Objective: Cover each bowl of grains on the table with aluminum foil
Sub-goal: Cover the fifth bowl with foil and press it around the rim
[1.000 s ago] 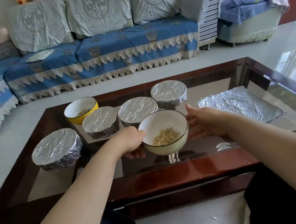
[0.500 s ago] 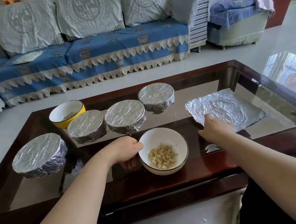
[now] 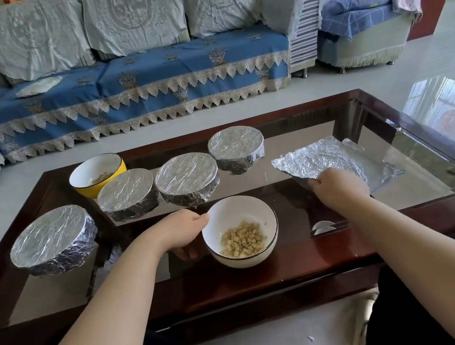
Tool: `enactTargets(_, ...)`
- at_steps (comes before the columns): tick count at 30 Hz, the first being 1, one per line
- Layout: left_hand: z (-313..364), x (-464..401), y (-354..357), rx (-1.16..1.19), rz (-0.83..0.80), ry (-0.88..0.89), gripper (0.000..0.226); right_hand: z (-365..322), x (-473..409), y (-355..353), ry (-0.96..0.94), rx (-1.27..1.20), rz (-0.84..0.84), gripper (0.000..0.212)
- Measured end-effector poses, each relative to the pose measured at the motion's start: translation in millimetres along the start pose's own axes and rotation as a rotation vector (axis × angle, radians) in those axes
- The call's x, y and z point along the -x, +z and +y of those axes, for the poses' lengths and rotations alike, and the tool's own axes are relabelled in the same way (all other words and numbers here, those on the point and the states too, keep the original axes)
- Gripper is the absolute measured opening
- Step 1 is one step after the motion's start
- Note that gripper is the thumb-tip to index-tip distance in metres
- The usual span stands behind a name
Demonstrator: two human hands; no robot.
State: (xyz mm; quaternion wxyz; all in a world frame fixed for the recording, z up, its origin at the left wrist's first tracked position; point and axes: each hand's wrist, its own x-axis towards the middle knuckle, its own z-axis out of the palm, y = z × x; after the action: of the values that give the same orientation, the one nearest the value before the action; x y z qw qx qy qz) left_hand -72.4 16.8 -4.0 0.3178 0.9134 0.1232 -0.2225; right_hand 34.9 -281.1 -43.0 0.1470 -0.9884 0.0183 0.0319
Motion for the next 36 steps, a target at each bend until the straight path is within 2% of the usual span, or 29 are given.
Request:
enactTargets(4, 4.8, 1.9, 2.1, 0.147, -0.018, 0.004, 0.045, 0.4, 0.0, -5.8, -0.008, -0.028, 0.055, 0.039)
enactTargets(7, 3.8, 2.6, 1.0, 0.132, -0.021, 0.044, 0.048, -4.6, 4.7, -13.9, -0.06, 0.07, 0.217, 0.029)
enactTargets(9, 1.2, 1.0, -1.1, 0.201, -0.001, 0.045, 0.047, -8.4, 9.6, -17.6, -0.141, 0.08, 0.332, 0.021)
enactTargets(11, -0.4, -0.4, -3.5, 0.314, 0.038, 0.042, 0.047, -14.9, 17.2, -19.5, -0.296, -0.024, 0.474, 0.019)
enactTargets(14, -1.1, -1.3, -9.0, 0.552, 0.135, 0.05, 0.052, -28.5, 36.5, -20.8, -0.714, -0.199, 0.802, 0.021)
enactTargets(15, -1.0, -0.8, -11.6, 0.635, 0.165, 0.049, 0.056, -32.2, 44.4, -21.2, -0.861, -0.228, 0.842, 0.021)
enactTargets(17, -1.0, 2.3, -16.8, 0.758, 0.208, 0.021, 0.065, -36.9, 59.9, -19.9, -1.105, -0.244, 0.784, 0.021)
enactTargets(19, -4.7, 2.0, -21.9, 0.806, 0.239, -0.014, 0.075, -39.6, 75.4, -14.7, -1.254, -0.195, 0.659, 0.024)
enactTargets(22, -9.7, 5.8, -25.6, 0.769, 0.237, -0.052, 0.083, -41.2, 89.2, -1.2, -1.348, -0.147, 0.551, 0.028)
enactTargets(26, -10.9, 6.2, -21.9, 0.618, 0.188, -0.061, 0.068, -38.2, 95.3, 7.9, -1.429, -0.168, 0.457, 0.02)
enactTargets(28, -11.4, 3.3, -18.6, 0.458, 0.241, -0.059, 0.066, -36.1, 98.1, 9.8, -1.43, -0.167, 0.394, 0.022)
enactTargets(32, -9.8, 2.2, -12.3, 0.253, 0.263, -0.065, 0.072, -30.1, 101.6, 7.3, -1.364, -0.225, 0.289, 0.055)
enactTargets(33, -10.3, 1.3, -11.6, 0.234, 0.255, -0.072, 0.072, -28.9, 101.9, 5.5, -1.327, -0.272, 0.266, 0.057)
enactTargets(36, -9.1, 0.5, -10.2, 0.193, 0.26, -0.043, 0.07, -28.5, 98.2, 1.3, -1.056, -0.487, 0.331, 0.039)
